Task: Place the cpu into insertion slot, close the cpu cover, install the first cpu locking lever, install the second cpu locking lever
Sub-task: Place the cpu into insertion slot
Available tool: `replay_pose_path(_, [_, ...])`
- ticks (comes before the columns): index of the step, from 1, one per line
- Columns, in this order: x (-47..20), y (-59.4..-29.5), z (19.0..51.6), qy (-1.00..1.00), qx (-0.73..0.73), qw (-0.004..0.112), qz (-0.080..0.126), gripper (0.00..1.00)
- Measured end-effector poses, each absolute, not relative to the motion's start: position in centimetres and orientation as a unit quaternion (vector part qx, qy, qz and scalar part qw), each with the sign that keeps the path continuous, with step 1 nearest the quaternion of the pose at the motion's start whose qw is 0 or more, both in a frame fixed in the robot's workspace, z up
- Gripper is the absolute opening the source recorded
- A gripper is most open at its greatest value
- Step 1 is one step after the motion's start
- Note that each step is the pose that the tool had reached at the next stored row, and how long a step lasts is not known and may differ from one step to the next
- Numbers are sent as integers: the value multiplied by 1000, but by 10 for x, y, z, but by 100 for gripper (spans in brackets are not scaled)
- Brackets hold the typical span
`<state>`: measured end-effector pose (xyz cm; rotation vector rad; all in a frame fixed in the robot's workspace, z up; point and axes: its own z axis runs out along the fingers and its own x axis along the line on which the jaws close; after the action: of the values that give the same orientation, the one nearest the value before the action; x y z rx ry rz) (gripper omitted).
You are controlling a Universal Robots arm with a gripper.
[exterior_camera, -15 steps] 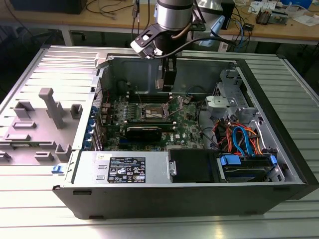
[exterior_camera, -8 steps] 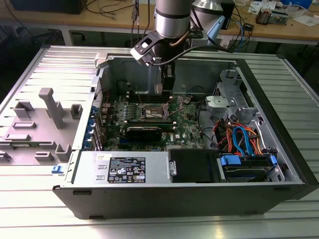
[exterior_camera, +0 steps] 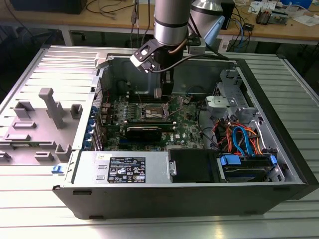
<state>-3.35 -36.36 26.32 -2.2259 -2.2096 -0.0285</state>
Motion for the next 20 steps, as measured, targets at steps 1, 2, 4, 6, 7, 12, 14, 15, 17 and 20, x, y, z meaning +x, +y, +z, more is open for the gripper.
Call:
replay_pose_path(1, [-34, -364, 263, -704, -710, 2, -9, 55])
replay_pose_path(2, [-34, -364, 263, -704, -710, 2, -9, 55])
replay_pose_path(4, [-34, -364, 263, -704, -710, 3, -9, 55])
replay_pose_path(6, [-33, -364, 263, -704, -710, 3, -9, 55])
replay_pose_path(7, [-33, -364, 263, -704, -710, 3, -9, 55])
replay_pose_path(12, [-34, -364, 262, -704, -710, 3, -9, 55])
replay_pose_path(14, [-35, -364, 262, -704, -711, 3, -9, 55])
replay_pose_path(15, [-35, -364, 262, -704, -711, 3, -9, 55])
replay_pose_path(17, [-36, -364, 262, -704, -711, 3, -9, 55])
replay_pose_path(20, [-37, -364, 259, -712, -702, 3, -9, 55])
